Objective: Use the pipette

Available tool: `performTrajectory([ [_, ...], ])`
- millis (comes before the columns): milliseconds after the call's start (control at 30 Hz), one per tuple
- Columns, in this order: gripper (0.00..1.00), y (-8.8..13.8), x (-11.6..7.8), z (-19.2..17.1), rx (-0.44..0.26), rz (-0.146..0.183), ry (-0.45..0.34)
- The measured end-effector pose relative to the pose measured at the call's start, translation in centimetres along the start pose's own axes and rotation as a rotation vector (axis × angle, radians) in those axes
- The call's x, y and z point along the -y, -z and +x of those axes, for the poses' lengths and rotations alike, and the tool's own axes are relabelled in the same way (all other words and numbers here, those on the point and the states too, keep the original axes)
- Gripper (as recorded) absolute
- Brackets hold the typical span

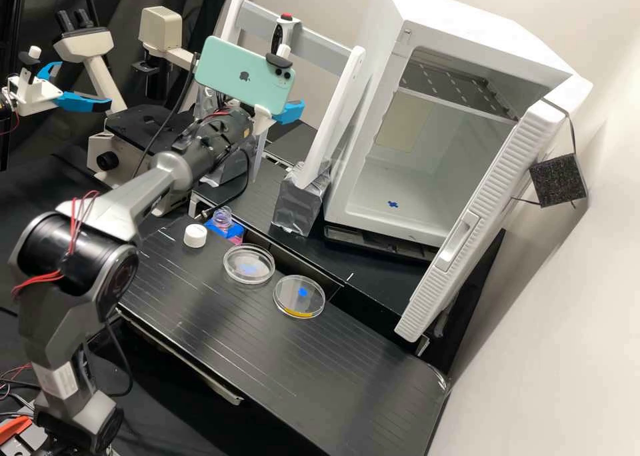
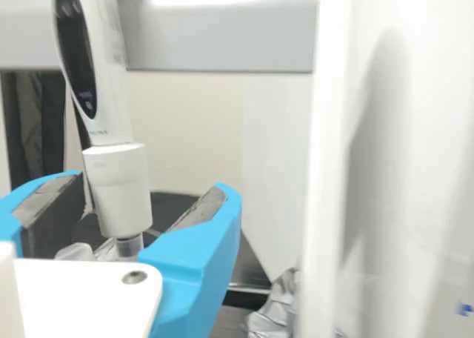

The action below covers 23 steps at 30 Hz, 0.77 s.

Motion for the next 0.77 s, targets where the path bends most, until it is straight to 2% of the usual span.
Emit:
performTrajectory([
  [300,1.00,0.5,0.7,-8.7,-0.240,0.020,-0.107],
  [400,1.00,-0.2,2.0,-11.5,-0.287,0.005,-0.154],
  [467,1.00,-0.9,2.7,-13.1,-0.324,-0.002,-0.219],
  [600,1.00,-2.7,4.5,-14.9,-0.374,-0.003,-0.289],
  [767,1.00,-5.4,6.1,-16.0,-0.419,0.048,-0.341],
])
